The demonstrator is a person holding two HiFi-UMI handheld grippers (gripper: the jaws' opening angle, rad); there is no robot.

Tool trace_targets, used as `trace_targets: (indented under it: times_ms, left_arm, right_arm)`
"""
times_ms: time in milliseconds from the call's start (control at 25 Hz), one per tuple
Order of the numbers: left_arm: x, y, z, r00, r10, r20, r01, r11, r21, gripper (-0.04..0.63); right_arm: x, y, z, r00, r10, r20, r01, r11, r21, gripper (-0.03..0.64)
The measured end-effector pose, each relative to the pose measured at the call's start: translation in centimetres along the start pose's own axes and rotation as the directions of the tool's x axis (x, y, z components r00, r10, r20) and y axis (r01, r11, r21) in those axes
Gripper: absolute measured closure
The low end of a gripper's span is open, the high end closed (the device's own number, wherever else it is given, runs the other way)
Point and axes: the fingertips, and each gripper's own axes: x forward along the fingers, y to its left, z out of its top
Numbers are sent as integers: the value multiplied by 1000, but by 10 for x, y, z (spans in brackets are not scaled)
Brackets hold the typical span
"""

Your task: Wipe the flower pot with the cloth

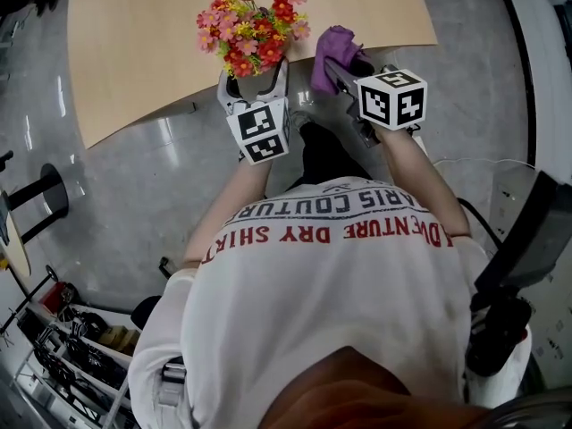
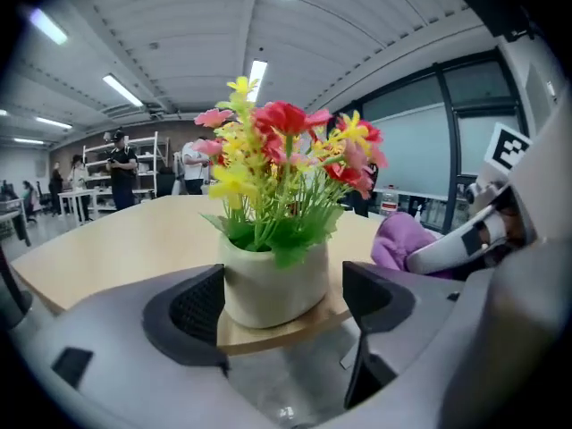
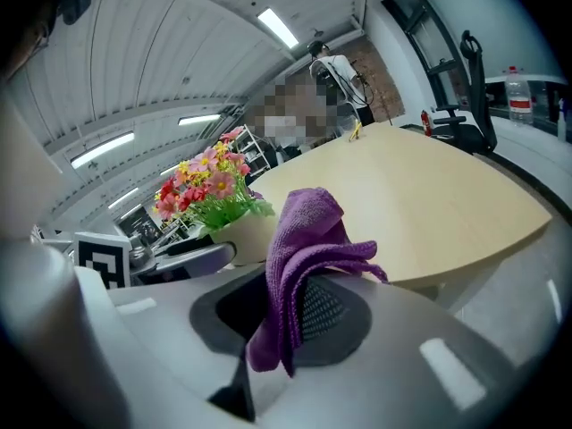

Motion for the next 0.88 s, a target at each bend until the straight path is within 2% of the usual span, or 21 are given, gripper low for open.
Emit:
trace_targets:
  times_ms: [120, 240, 520, 600, 720, 880]
  left_arm:
    - [9, 7, 5, 997, 72, 0, -72, 997, -2, 196]
    - [15, 10, 10, 995, 100, -1, -100, 995, -10, 196]
    - [16, 14, 13, 997, 70, 26, -70, 997, 15, 196]
    - [20, 15, 15, 999, 34, 38, -35, 999, 32, 196]
    - [28, 15, 25, 996, -74, 53, 70, 994, 78, 196]
    - [25, 14, 32, 974, -223, 44, 215, 967, 136, 196]
  right_arm:
    - [-2, -4, -3, 1000, -4, 5, 4, 1000, 4, 574]
    - [-5, -8, -3, 1000, -6, 6, 6, 1000, 10, 574]
    - [-3, -7, 5, 1000, 13, 20, -13, 1000, 18, 574]
    - [1, -8, 11, 999, 25, 19, -26, 1000, 16, 574]
    - [5, -9, 29, 998, 60, 13, -60, 998, 6, 574]
    - [5, -4, 38, 993, 114, 13, -114, 993, -13, 574]
